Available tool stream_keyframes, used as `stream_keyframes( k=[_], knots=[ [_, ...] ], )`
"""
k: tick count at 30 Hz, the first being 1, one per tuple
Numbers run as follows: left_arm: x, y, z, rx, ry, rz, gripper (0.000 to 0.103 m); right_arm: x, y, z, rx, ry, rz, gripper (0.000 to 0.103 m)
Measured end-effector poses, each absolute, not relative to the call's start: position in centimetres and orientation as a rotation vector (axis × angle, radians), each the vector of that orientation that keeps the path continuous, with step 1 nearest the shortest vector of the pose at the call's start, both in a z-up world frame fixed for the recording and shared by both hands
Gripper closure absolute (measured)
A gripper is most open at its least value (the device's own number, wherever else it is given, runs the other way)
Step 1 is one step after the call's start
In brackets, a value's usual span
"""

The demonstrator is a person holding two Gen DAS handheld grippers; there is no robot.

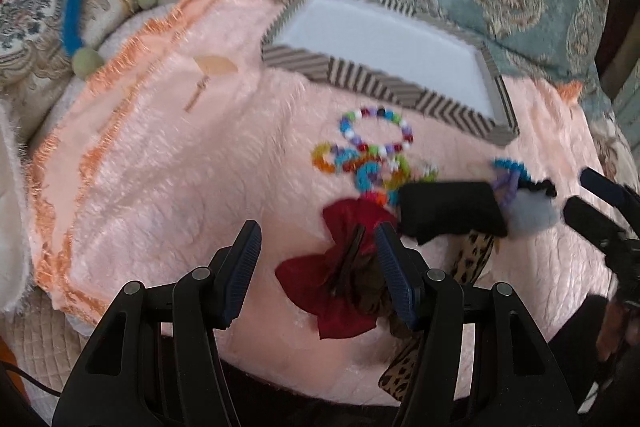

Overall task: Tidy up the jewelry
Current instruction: 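Grasp the red hair bow with the left tool while the right tool grasps the black pouch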

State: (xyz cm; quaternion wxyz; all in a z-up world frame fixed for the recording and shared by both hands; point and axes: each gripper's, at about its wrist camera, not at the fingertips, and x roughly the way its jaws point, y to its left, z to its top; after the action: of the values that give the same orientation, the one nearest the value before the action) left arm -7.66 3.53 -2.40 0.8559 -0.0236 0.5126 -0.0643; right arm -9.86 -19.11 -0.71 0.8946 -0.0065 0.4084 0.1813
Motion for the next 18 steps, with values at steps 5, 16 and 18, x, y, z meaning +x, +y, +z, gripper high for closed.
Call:
stream_keyframes(
  k=[5,16,18],
  knots=[
    [-6.7,3.1,-4.6,-0.035,1.15,-0.18,0.044,-7.6,-17.2,-3.5,-0.074,0.924,0.443,0.009],
    [-4.7,3.5,-7.7,-0.07,1.23,-0.214,0.048,-3.8,-15.0,-8.3,-0.144,1.038,0.539,0.057],
    [-4.6,3.5,-7.6,-0.062,1.226,-0.223,0.066,-3.9,-15.1,-8.3,-0.151,1.009,0.53,0.07]
  ],
)
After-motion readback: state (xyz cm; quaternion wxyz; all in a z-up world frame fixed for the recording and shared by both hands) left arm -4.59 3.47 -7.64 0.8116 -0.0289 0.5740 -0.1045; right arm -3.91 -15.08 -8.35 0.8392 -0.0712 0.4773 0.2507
